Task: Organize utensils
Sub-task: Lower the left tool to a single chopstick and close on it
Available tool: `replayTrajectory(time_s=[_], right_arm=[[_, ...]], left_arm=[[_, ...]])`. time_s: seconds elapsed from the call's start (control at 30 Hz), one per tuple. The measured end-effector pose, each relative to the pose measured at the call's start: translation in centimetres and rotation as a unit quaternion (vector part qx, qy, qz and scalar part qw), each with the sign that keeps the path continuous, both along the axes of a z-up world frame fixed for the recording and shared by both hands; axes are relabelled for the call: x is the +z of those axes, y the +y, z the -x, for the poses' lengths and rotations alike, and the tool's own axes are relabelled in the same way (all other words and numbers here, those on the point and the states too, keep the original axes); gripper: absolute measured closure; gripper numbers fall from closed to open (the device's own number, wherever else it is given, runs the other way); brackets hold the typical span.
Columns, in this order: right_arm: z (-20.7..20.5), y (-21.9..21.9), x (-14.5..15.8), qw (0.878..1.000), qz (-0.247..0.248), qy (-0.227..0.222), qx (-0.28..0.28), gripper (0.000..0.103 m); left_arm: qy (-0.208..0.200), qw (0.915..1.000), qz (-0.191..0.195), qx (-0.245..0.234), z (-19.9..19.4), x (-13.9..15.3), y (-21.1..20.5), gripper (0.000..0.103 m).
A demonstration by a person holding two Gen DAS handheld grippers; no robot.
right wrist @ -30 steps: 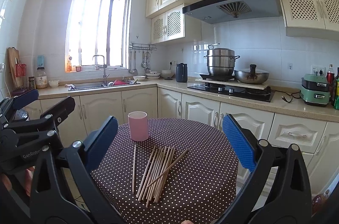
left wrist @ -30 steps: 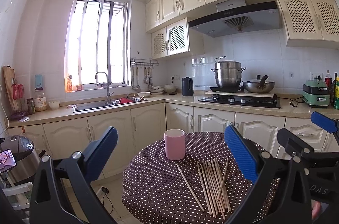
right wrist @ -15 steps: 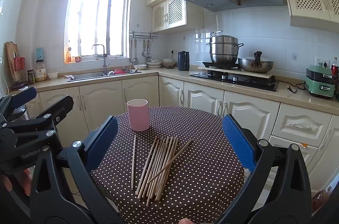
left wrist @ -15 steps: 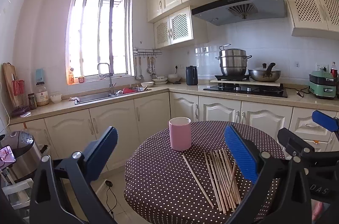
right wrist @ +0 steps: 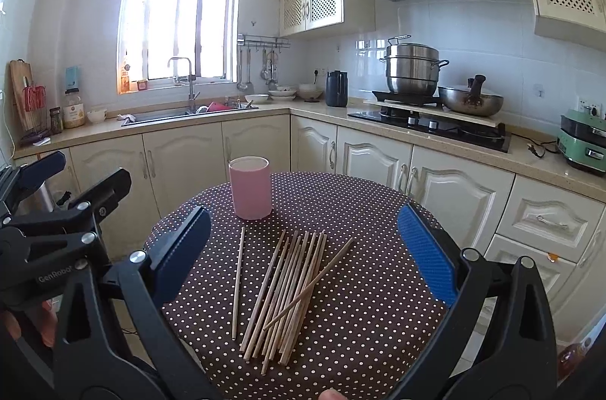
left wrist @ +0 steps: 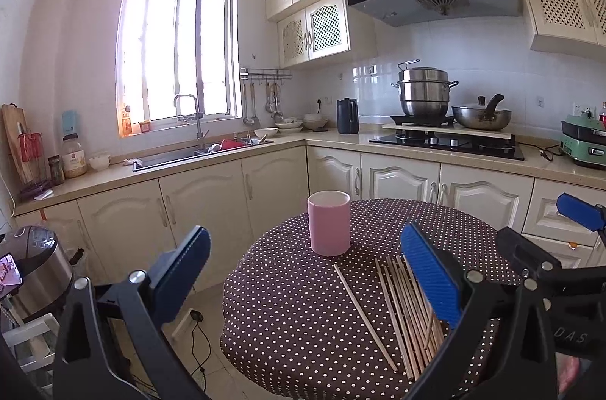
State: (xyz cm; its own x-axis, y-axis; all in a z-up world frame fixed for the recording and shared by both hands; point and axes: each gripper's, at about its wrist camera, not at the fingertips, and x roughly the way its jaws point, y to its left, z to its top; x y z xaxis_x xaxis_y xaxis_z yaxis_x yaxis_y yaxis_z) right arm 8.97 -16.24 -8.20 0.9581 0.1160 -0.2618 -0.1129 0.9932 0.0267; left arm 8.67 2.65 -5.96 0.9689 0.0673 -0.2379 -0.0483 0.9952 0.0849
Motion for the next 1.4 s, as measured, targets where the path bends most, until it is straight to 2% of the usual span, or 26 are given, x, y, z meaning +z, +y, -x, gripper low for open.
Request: replayTrajectory(time_s=[0.2,0.33,0.43,0.47,0.53,0.63,0.7,0.77,0.83,0.93,0.97,1.1,1.13,1.27,1.4], right_arm=[[-2.0,-0.3,-1.0,1.000,0.010,0.019,0.003,0.006],[-4.4,-1.2,-2.2,0.998,0.017,0.052,0.002,0.006],[-6.5,-2.2,-3.5,0.996,0.025,0.083,0.003,0.006],[-7.1,-2.5,-3.9,0.995,0.026,0.092,0.003,0.008],[-8.7,-3.3,-4.9,0.992,0.020,0.122,0.010,0.021],[-11.2,-4.0,-6.5,0.985,0.010,0.171,0.030,0.023],[-13.0,-4.1,-7.8,0.977,0.007,0.207,0.047,0.028],[-15.0,-4.4,-8.9,0.966,-0.009,0.252,0.063,0.037],[-16.7,-5.0,-9.7,0.954,-0.026,0.288,0.072,0.043],[-18.8,-5.5,-10.3,0.942,-0.040,0.325,0.072,0.043],[-19.3,-5.6,-10.5,0.938,-0.044,0.336,0.070,0.043],[-21.4,-6.3,-11.3,0.922,-0.062,0.377,0.065,0.057],[-22.1,-6.5,-11.6,0.917,-0.068,0.388,0.063,0.061],[-24.2,-7.0,-12.4,0.899,-0.089,0.426,0.051,0.064],[-25.4,-6.9,-12.4,0.885,-0.108,0.451,0.045,0.065]], left_arm=[[0.027,0.9996,0.001,-0.004,-2.0,-1.1,-0.2,0.004],[0.088,0.9959,0.021,-0.011,-5.3,-2.7,0.3,0.004],[0.156,0.9859,0.051,-0.032,-8.6,-4.5,1.0,0.005],[0.180,0.9809,0.061,-0.039,-9.6,-5.3,1.2,0.012],[0.224,0.9702,0.076,-0.049,-11.7,-6.9,1.2,0.025],[0.280,0.9542,0.088,-0.058,-14.6,-9.5,0.8,0.036],[0.312,0.9453,0.079,-0.051,-16.4,-11.1,0.0,0.043],[0.350,0.9323,0.077,-0.052,-18.4,-12.8,-0.6,0.051],[0.380,0.9209,0.078,-0.043,-20.1,-14.1,-0.9,0.053],[0.411,0.9071,0.086,-0.030,-22.6,-16.0,-1.1,0.053],[0.416,0.9052,0.085,-0.026,-23.1,-16.4,-1.2,0.053],[0.431,0.8997,0.067,-0.015,-24.9,-17.7,-1.9,0.055],[0.433,0.8988,0.065,-0.014,-25.2,-17.8,-2.1,0.059],[0.444,0.8946,0.047,-0.004,-26.7,-18.0,-2.6,0.069],[0.454,0.8898,0.041,0.001,-27.8,-18.4,-3.0,0.070]])
